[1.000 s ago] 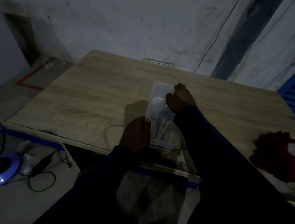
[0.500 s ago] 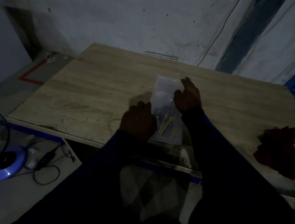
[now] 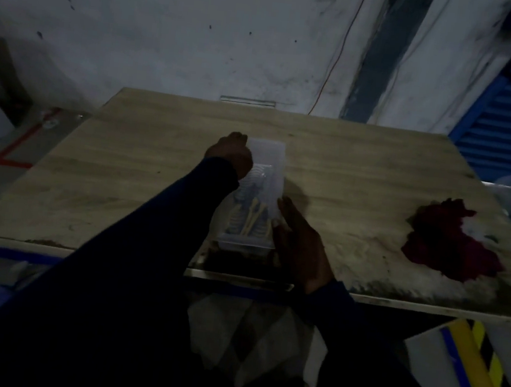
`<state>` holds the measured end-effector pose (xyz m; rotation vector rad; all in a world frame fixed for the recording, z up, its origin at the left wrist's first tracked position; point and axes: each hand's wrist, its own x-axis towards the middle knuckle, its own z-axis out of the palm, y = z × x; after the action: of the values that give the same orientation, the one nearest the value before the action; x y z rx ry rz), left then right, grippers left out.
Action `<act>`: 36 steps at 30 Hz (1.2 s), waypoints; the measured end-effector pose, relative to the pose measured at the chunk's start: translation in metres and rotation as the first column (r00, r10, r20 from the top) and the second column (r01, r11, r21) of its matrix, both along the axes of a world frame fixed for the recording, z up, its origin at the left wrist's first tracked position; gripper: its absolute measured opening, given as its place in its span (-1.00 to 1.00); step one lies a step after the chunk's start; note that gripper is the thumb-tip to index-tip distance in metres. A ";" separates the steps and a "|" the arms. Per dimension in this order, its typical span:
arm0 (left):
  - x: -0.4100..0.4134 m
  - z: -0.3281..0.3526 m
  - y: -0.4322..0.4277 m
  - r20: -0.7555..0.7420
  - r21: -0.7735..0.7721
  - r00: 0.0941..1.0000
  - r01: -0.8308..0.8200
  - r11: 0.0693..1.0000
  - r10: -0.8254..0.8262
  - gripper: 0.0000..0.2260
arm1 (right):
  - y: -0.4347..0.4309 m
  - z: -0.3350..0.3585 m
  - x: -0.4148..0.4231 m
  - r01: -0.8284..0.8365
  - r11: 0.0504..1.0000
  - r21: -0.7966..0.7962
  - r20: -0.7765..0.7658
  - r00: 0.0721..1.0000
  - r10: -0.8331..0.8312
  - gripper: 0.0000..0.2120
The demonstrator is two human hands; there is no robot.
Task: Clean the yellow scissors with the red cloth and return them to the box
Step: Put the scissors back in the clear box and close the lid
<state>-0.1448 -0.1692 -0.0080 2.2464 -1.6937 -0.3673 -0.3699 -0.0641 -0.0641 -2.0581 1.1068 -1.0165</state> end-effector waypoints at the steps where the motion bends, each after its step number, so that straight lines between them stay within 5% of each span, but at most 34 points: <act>1: 0.002 -0.007 -0.001 0.008 -0.024 1.000 0.003 1.000 -0.003 -0.50 | 0.000 -0.003 0.000 -0.004 1.000 -0.006 0.009 1.000 0.004 -0.51; 8: 0.006 -0.019 0.000 0.080 -0.118 0.997 0.032 0.992 -0.023 -0.54 | 0.000 -0.007 0.000 -0.037 0.995 0.088 0.103 0.994 0.028 -0.51; 14: -0.034 0.026 0.027 0.475 -0.060 0.876 0.129 0.990 -0.086 -0.61 | -0.007 0.010 -0.006 -0.039 0.980 0.194 0.142 0.990 0.011 -0.64; 18: -0.073 0.028 0.081 0.310 -0.061 0.949 0.072 0.996 -0.050 -0.68 | -0.031 0.028 -0.009 0.023 0.996 0.082 -0.009 1.000 -0.023 -0.71; 23: -0.076 -0.016 0.124 0.210 -0.087 0.978 0.011 0.996 0.007 -0.48 | -0.044 0.022 0.011 -0.192 0.980 0.055 -0.104 0.975 0.197 -0.58; 29: -0.010 -0.027 0.159 0.168 -0.196 0.986 0.049 0.979 -0.016 -0.38 | -0.028 0.015 0.056 -0.210 0.977 -0.047 -0.173 0.965 0.199 -0.61; 36: 0.100 -0.007 0.187 0.081 -0.060 0.986 -0.138 0.989 0.143 -0.41 | -0.010 0.017 0.172 -0.386 0.922 -0.001 -0.292 0.882 0.369 -0.49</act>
<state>-0.0445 0.0175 -0.0150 2.3551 -1.5535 -0.1937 -0.1981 -0.0740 -0.0468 -2.4019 0.7620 -0.5739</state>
